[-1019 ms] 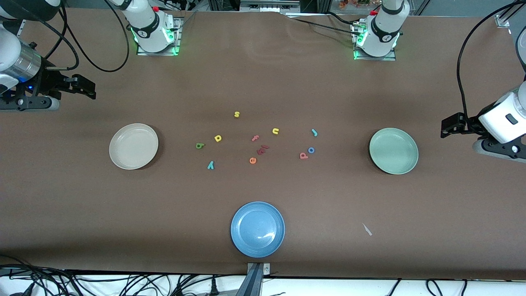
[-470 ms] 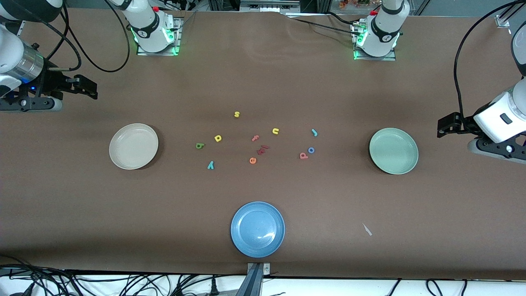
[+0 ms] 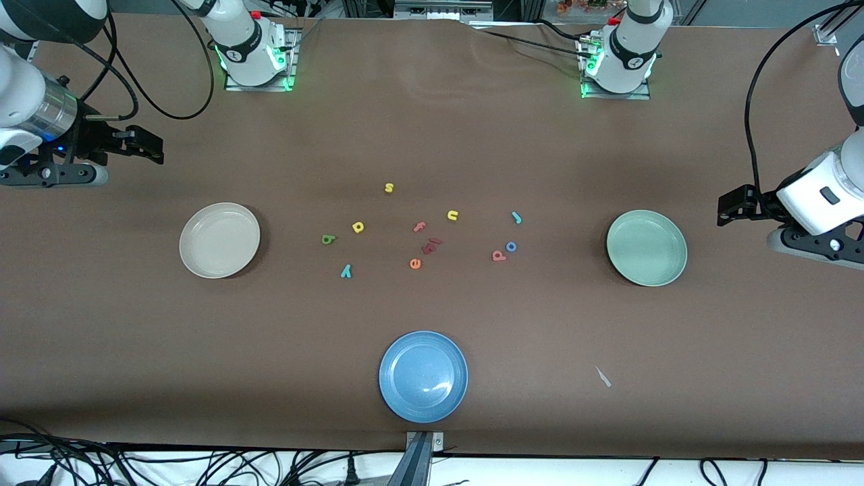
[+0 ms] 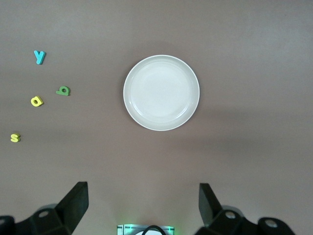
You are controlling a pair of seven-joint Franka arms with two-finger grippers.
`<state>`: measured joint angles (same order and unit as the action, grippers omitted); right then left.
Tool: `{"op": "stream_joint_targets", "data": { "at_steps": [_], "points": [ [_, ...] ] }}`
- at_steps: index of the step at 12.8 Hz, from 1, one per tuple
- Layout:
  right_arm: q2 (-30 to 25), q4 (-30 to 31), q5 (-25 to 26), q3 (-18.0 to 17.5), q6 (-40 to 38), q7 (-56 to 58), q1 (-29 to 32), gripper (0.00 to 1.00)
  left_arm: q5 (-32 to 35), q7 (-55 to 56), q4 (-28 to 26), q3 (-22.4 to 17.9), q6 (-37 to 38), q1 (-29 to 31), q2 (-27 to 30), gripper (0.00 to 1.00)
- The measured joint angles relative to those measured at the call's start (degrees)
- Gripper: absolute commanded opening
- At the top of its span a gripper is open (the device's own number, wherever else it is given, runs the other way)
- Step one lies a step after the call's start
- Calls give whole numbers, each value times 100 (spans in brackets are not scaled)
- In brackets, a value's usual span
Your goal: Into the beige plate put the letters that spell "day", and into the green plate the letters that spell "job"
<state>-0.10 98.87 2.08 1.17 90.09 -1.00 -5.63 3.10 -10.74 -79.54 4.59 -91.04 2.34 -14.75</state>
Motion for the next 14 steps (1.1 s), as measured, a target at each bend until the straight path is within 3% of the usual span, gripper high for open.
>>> {"op": "stream_joint_targets", "data": {
  "at_steps": [3,5,9,11,14],
  "points": [
    [37,0,-10,-16,0,0,-65,100,-12,305,-52,3,11,-77,-14,100],
    [40,0,-16,-21,-5,-2,-189,100,-107,1087,-110,9,14,-340,-33,100],
    [108,2,-71,-31,-15,-8,-466,100,-979,3008,-221,29,21,-871,-371,100],
    [196,3,-132,-45,7,-61,-717,100,-1032,3825,-359,44,18,-1109,-625,100],
    [434,25,-156,-70,344,-1010,-1186,100,-1032,4974,-772,63,-330,-1569,-961,100]
  ]
}}
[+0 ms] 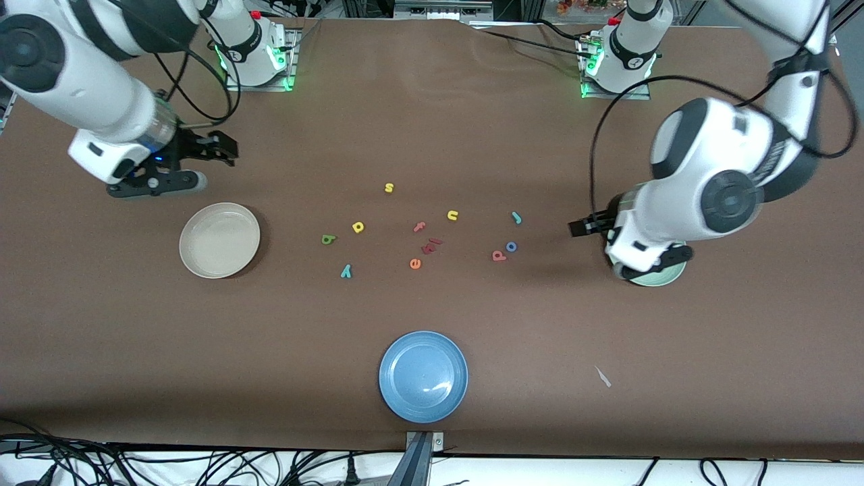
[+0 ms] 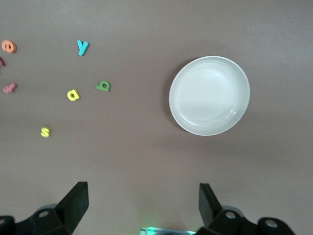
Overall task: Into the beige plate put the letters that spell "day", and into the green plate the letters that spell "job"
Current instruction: 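Reach the left gripper to the teal r while the right gripper reaches the y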
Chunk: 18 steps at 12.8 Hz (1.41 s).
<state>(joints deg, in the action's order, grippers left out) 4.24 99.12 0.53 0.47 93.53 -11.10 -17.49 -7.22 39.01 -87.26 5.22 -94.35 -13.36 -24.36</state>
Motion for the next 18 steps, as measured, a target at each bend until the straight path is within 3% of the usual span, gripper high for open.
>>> {"op": "stream_joint_targets", "data": {
  "at_steps": [5,7,10,18],
  "points": [
    [900,29,-68,-18,1115,-1128,-579,100,0,1520,-1618,13,-1979,-575,-98,96],
    [1288,45,-82,-18,1714,-1423,-667,100,0,1789,-2216,15,-2681,-740,-88,76],
    [1894,50,-85,-19,2603,-1944,-837,100,0,2044,-2968,25,-3668,-969,-85,57],
    [2981,39,-88,-19,4099,-3071,-918,100,-188,2262,-3298,178,-4492,-1013,-146,49]
  ]
}}
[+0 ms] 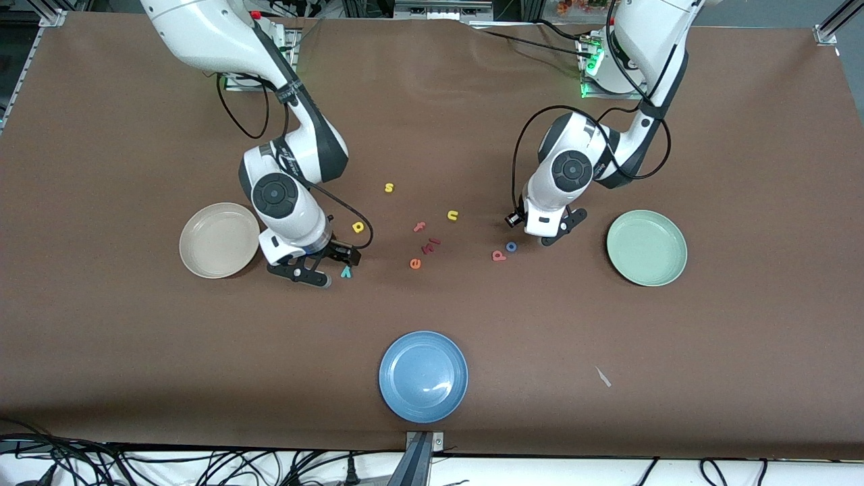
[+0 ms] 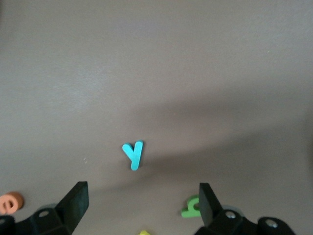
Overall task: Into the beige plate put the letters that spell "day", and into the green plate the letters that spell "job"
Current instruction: 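Reach the left gripper to the teal r while the right gripper reaches the y, then grasp the teal r with the left gripper while the right gripper grasps the y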
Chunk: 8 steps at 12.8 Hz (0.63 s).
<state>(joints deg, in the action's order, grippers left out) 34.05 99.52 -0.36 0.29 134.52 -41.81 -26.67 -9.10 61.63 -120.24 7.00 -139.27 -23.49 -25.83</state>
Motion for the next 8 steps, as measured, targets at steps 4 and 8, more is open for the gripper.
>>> {"op": "stream_joint_targets", "data": {
  "at_steps": [4,8],
  "points": [
    [283,-73,0,0,65,-35,-4,100,0,2,-11,34,-322,-2,-236,42],
    [546,-304,0,-59,71,-31,-30,100,-1,2,3,57,-414,-6,-299,8]
  ]
}}
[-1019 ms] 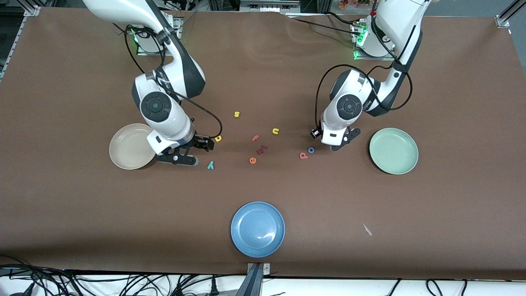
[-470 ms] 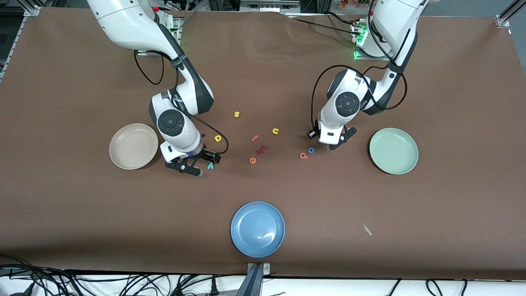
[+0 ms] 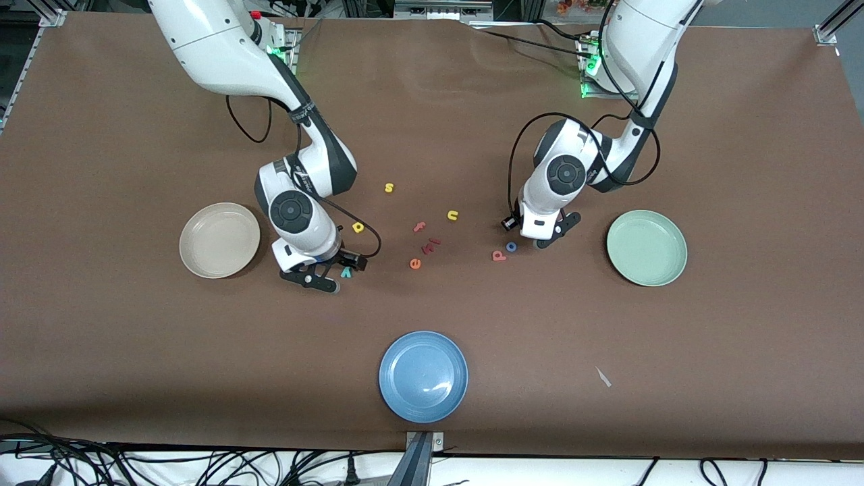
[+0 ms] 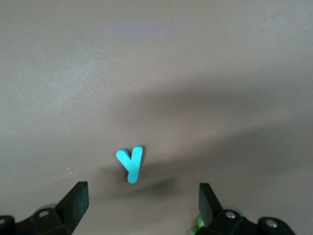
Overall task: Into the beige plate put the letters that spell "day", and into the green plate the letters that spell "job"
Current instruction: 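Grasp the teal r with the left gripper while the right gripper grasps the y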
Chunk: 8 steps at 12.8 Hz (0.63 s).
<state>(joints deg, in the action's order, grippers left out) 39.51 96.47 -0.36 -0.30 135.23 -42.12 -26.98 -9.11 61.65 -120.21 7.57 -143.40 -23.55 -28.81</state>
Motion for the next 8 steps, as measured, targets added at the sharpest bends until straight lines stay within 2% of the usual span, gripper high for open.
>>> {"op": "stream_joint_targets", "data": {
  "at_steps": [1,5,7,8],
  "points": [
    [88,-101,0,-11,-1,7,-9,100,0,0,-1,0,-1,-5,0,0],
    [292,-311,0,-38,-4,269,-14,99,0,-12,18,8,-7,-19,5,0],
    [314,-316,0,-38,-9,383,-11,92,9,-104,159,-4,200,-19,64,0],
    [325,-316,0,-38,-11,459,-7,86,13,-275,329,-29,548,-7,164,0]
  ]
}}
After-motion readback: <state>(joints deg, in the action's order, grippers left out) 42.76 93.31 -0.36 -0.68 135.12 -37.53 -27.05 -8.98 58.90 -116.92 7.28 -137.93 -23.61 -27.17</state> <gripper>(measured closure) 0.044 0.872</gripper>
